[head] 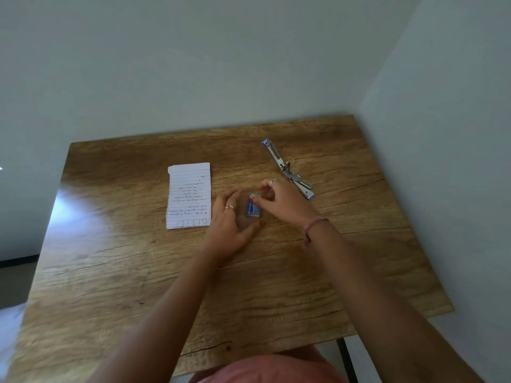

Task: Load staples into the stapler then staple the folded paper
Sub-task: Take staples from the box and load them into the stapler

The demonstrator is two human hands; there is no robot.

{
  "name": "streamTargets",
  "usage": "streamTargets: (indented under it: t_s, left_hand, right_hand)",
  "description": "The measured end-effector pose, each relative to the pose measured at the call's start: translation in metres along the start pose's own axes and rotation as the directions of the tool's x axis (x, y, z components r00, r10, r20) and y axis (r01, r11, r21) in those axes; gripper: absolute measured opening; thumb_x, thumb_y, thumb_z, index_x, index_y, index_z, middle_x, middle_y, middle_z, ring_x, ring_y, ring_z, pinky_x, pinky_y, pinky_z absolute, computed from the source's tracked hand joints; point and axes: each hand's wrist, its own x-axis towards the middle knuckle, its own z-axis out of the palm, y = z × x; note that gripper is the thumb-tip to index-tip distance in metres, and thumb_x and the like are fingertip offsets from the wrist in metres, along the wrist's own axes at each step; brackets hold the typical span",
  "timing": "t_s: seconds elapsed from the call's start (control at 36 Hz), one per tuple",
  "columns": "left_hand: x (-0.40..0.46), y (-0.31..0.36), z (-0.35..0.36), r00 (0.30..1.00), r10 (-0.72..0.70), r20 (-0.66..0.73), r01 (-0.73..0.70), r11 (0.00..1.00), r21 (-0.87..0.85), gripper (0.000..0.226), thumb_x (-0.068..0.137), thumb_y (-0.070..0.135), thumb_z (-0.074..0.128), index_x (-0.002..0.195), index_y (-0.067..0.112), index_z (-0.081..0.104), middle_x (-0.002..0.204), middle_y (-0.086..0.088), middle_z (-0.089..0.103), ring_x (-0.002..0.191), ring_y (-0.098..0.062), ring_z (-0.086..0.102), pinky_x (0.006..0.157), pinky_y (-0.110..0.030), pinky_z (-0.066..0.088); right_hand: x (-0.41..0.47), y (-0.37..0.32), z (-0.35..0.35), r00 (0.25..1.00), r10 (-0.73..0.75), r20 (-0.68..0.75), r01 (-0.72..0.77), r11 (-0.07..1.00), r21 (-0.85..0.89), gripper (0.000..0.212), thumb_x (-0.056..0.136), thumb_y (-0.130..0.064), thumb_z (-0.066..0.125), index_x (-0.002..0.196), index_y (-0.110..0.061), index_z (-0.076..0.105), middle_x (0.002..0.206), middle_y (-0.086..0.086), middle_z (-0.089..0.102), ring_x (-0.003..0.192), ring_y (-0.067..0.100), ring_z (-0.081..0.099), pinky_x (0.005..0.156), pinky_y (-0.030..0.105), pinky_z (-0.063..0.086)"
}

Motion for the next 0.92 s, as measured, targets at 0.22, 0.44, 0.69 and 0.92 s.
streamTargets:
  t_s: [0.22, 0.44, 0.69, 0.92]
  left_hand:
    - [-0.002, 0.002, 0.008, 0.983, 0.05, -0.176, -0.023, 0.988, 0.153, 0.075, 0.08, 0.051, 0.068, 0.137, 0.01, 0.044, 0.126, -0.007, 0.055, 0.121, -0.023, 0.041, 0.104, -0.037, 0.034]
    - [-0.003, 0.006, 0.009, 0.978, 0.082, -0.189, -0.052, 0.986, 0.161, 0.061, 0.083, 0.035, 0.07, 0.132, 0.004, 0.05, 0.124, -0.01, 0.059, 0.119, -0.026, 0.045, 0.103, -0.036, 0.035]
    - [-0.002, 0.005, 0.008, 0.975, 0.046, -0.219, -0.031, 0.997, 0.074, 0.043, 0.085, 0.028, 0.07, 0.118, 0.004, 0.054, 0.115, -0.011, 0.058, 0.111, -0.024, 0.049, 0.098, -0.039, 0.044]
    - [-0.002, 0.006, 0.007, 0.974, -0.008, -0.227, 0.007, 1.0, -0.003, 0.032, 0.085, 0.021, 0.069, 0.107, 0.005, 0.053, 0.11, -0.004, 0.052, 0.106, -0.014, 0.046, 0.094, -0.029, 0.043]
  right_hand:
    - [0.019, -0.003, 0.003, 0.986, 0.096, 0.136, -0.086, 0.993, -0.077, 0.027, 0.076, -0.043, 0.077, 0.087, -0.02, 0.067, 0.081, -0.007, 0.065, 0.078, 0.011, 0.062, 0.068, 0.025, 0.048]
    - [0.026, -0.004, 0.004, 0.978, 0.123, 0.171, -0.11, 0.99, -0.083, 0.02, 0.078, -0.041, 0.076, 0.075, -0.023, 0.066, 0.065, -0.012, 0.055, 0.06, 0.004, 0.049, 0.058, 0.023, 0.035]
    - [0.03, 0.001, 0.007, 0.983, 0.147, 0.114, -0.157, 0.984, 0.085, 0.015, 0.08, -0.035, 0.076, 0.071, -0.027, 0.067, 0.064, -0.01, 0.057, 0.061, 0.006, 0.05, 0.061, 0.024, 0.04]
    - [0.034, -0.004, 0.005, 0.975, 0.201, 0.098, -0.213, 0.967, 0.142, 0.015, 0.078, -0.032, 0.077, 0.073, -0.022, 0.069, 0.065, -0.013, 0.057, 0.062, 0.0, 0.051, 0.056, 0.016, 0.034]
